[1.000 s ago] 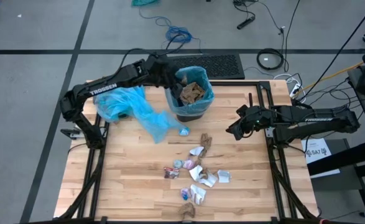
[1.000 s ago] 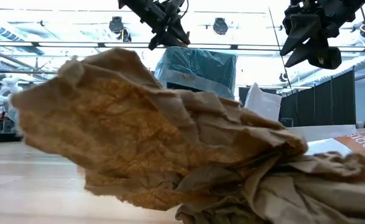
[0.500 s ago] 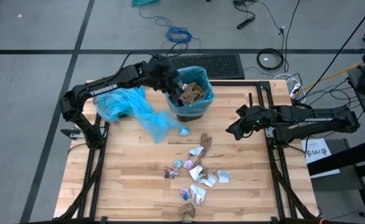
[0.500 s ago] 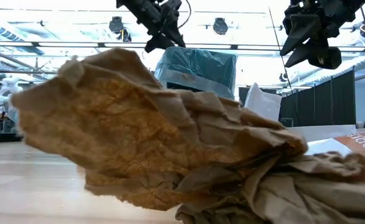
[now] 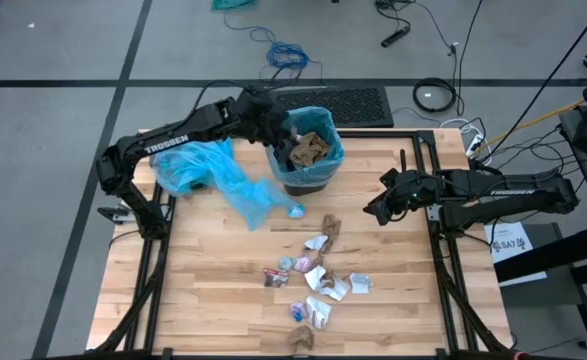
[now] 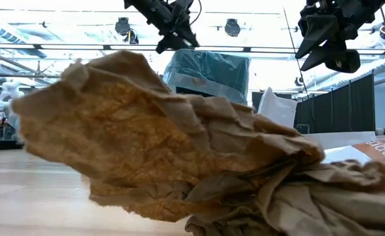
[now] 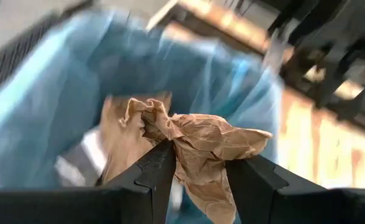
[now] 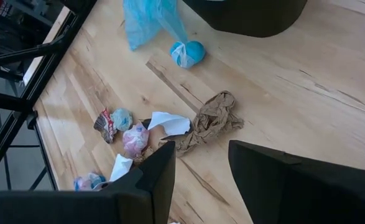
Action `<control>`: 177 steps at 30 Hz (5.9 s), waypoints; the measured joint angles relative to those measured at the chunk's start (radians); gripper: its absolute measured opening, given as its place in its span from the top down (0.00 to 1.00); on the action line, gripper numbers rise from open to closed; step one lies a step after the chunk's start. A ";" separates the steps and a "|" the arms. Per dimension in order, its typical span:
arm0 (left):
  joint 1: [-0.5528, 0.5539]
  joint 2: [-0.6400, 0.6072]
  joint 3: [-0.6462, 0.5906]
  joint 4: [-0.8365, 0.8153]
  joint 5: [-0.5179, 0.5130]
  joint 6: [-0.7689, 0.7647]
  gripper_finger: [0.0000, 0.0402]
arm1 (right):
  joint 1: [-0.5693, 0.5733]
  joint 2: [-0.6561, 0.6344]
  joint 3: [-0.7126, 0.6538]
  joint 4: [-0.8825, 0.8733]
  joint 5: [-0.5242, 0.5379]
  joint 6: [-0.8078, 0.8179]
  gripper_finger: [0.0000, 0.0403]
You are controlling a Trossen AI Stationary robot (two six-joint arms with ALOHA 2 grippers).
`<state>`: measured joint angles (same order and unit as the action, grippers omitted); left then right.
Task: Place trash/remove bag and relplace
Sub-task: Put the brown paper into the trash bin, then put the white paper into the trash bin
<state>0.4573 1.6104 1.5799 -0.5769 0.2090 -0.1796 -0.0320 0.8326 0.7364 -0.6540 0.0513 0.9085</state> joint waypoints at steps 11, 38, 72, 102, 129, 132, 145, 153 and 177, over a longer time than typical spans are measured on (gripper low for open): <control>-0.001 -0.001 0.000 0.010 0.054 0.205 0.65 | 0.000 0.000 0.000 0.000 0.000 0.000 0.65; -0.002 -0.058 0.000 -0.314 -0.184 0.160 0.65 | 0.000 0.000 0.000 0.000 0.056 0.023 0.65; 0.000 -0.104 0.000 0.107 -0.064 0.193 0.65 | -0.001 0.000 0.000 0.066 0.057 0.031 0.65; -0.001 -0.092 0.000 0.036 -0.064 0.220 0.65 | -0.261 0.532 0.531 0.627 -0.171 -0.532 1.00; -0.012 -0.097 0.000 -0.035 -0.065 0.264 0.65 | -0.360 0.701 0.847 0.099 -0.022 -0.572 1.00; -0.012 -0.125 0.000 -0.072 -0.103 0.264 0.65 | -0.346 0.647 0.847 -0.097 -0.020 -0.606 1.00; -0.103 -0.387 -0.109 -0.213 -0.248 0.002 0.65 | -0.174 0.240 0.462 -0.240 0.006 -0.378 1.00; -0.297 -0.402 -0.140 -0.211 -0.363 -0.174 0.65 | 0.131 0.141 0.300 -0.241 -0.083 -0.209 1.00; -0.978 -0.205 -0.140 -0.428 -0.833 -0.984 0.66 | 0.497 0.461 0.273 -0.109 -0.022 -0.025 0.84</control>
<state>-0.5205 1.4053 1.4395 -1.0047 -0.6240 -1.1634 0.4652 1.2938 1.0096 -0.7628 0.0294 0.8835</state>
